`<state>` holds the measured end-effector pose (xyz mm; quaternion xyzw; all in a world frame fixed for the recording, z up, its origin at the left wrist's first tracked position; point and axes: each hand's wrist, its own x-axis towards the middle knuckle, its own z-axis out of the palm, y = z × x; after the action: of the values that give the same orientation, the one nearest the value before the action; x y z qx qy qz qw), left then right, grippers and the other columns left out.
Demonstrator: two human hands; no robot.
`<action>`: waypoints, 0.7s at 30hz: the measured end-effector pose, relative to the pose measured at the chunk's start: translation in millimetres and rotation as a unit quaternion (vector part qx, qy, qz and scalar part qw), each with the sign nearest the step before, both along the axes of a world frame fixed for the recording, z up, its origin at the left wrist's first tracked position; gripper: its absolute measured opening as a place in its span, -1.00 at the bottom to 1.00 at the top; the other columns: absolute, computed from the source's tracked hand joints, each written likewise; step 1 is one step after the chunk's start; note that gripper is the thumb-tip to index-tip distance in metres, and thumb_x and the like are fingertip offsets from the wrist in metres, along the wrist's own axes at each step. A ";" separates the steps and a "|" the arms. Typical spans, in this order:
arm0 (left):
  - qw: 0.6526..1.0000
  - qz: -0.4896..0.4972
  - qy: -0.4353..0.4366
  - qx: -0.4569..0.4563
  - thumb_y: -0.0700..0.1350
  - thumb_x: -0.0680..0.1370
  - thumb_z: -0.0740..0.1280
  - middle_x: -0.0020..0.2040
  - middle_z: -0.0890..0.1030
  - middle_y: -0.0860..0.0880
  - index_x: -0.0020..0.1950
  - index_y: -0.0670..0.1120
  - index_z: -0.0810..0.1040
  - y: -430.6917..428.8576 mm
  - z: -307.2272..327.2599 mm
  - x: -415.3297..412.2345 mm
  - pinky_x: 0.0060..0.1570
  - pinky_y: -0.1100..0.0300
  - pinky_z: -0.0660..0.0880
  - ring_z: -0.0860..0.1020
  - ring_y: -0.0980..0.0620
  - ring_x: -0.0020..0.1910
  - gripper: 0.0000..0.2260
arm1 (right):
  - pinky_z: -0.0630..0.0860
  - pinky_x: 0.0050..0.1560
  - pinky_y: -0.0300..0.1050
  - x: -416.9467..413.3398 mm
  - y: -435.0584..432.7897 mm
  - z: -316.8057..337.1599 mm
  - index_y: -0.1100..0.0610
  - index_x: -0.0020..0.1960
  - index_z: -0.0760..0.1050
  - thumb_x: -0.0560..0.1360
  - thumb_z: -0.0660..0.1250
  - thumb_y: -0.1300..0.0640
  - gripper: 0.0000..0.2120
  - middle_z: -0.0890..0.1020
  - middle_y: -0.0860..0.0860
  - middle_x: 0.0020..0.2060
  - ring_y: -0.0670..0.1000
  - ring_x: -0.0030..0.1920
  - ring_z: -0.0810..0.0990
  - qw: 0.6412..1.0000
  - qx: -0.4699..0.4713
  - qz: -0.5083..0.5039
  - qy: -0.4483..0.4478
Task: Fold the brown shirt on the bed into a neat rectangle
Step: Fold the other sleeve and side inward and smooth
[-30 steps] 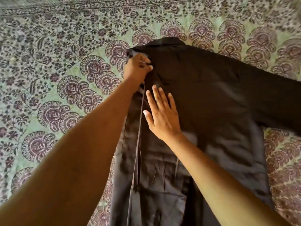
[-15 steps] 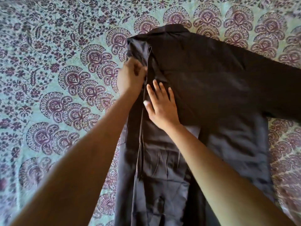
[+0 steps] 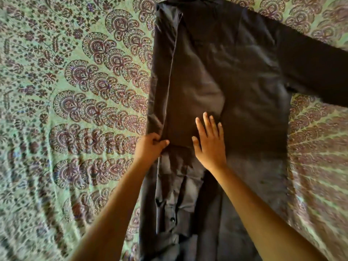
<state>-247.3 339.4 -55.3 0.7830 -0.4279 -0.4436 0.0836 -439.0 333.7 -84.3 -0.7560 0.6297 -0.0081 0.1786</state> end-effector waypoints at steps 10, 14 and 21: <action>0.992 -0.062 -0.017 0.109 0.01 0.42 0.45 -0.20 0.56 -0.12 0.04 -0.19 0.52 75.6 14.4 14.5 -0.15 0.12 0.44 0.54 -0.08 -0.14 -0.67 | 0.01 0.44 0.15 18.9 40.2 8.8 0.11 0.48 0.18 0.51 -0.07 -0.14 -0.40 0.17 0.17 0.48 0.17 0.48 0.14 0.999 0.050 -0.002 0.016; 0.987 -0.067 0.007 0.148 -0.11 0.41 0.47 -0.43 0.43 0.01 -0.29 -0.10 0.49 115.2 14.3 19.2 -0.26 0.18 0.37 0.49 -0.02 -0.27 -0.81 | 0.00 0.44 0.18 18.8 38.5 9.0 0.12 0.46 0.22 0.52 -0.08 -0.18 -0.38 0.19 0.19 0.47 0.19 0.47 0.14 0.998 0.039 0.017 0.037; 0.987 -0.039 -0.042 0.151 -0.01 0.44 0.42 -0.37 0.49 -0.04 -0.39 -0.07 0.36 163.8 7.5 29.5 -0.26 0.12 0.40 0.58 -0.15 -0.17 -0.68 | -0.14 0.45 0.16 19.4 36.9 8.6 0.08 0.52 0.04 0.55 0.09 -0.18 -0.37 0.02 0.17 0.51 0.17 0.50 0.00 0.994 0.048 0.043 0.085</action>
<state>-217.8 503.2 -47.8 0.7871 -0.3898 -0.4727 -0.0708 -419.6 370.6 -75.6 -0.7707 0.6094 0.0942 0.1606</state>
